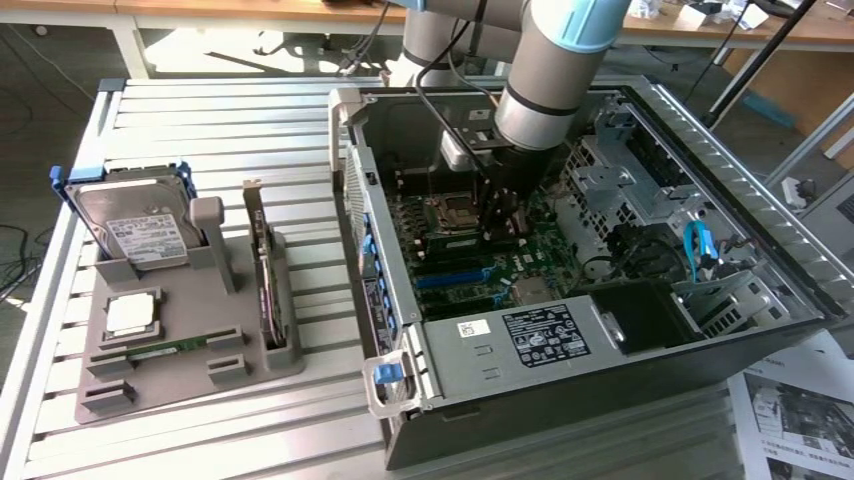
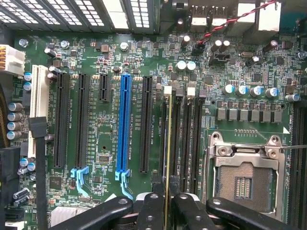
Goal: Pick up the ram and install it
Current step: 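Insert the ram into the slot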
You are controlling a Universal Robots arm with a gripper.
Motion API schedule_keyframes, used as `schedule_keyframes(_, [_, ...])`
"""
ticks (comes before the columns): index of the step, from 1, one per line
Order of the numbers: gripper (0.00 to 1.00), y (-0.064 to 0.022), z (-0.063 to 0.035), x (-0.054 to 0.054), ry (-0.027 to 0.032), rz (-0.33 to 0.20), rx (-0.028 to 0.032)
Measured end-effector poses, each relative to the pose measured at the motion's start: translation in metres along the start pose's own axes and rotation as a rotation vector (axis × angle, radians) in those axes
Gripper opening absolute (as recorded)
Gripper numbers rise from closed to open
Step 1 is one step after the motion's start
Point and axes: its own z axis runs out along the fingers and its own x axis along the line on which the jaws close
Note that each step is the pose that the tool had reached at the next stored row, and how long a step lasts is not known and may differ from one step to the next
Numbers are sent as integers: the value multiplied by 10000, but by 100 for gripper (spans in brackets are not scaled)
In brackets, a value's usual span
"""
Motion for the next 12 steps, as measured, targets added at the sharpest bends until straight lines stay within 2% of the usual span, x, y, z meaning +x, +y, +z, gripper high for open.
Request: schedule_keyframes(12, [15,1,12,17,-1,0,0])
